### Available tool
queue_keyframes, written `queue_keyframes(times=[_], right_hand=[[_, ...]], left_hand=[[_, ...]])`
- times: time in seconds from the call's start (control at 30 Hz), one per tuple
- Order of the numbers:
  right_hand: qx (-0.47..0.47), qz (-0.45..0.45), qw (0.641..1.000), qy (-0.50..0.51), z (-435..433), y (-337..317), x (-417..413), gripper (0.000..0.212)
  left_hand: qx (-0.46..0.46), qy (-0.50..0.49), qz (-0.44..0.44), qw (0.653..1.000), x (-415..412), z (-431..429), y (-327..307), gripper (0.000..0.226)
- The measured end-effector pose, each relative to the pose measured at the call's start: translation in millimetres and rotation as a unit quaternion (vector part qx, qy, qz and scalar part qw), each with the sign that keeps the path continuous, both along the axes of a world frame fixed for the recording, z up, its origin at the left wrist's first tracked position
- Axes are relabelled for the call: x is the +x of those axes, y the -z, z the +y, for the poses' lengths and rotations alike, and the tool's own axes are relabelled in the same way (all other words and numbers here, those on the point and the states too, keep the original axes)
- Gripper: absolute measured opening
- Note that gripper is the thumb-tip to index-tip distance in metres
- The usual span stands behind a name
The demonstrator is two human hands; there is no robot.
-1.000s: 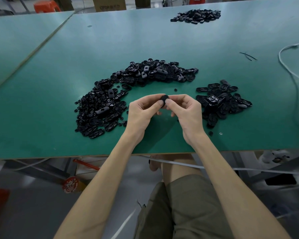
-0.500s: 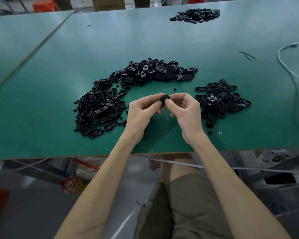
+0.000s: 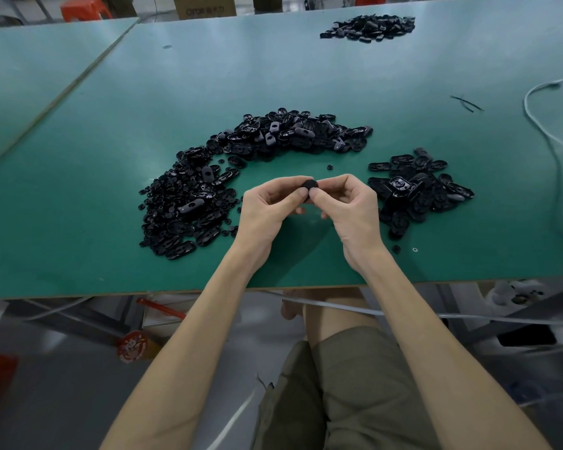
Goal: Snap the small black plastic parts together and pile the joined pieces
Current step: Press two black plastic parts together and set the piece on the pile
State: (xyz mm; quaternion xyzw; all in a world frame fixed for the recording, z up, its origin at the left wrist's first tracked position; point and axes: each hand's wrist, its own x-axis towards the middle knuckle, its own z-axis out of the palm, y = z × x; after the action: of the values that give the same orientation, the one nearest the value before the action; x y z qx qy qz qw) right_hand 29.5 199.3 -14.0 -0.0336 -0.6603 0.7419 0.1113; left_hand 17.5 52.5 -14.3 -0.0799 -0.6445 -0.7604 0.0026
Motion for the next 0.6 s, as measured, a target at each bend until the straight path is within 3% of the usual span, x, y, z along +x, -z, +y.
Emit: queue_keyframes(times=[0.6], right_hand=[[-0.005,0.022,0.999,-0.031,0.8,-0.6,2.3,0.011]], left_hand=[[0.000,-0.024,-0.021,1.000,0.5,-0.7,0.2,0.018]])
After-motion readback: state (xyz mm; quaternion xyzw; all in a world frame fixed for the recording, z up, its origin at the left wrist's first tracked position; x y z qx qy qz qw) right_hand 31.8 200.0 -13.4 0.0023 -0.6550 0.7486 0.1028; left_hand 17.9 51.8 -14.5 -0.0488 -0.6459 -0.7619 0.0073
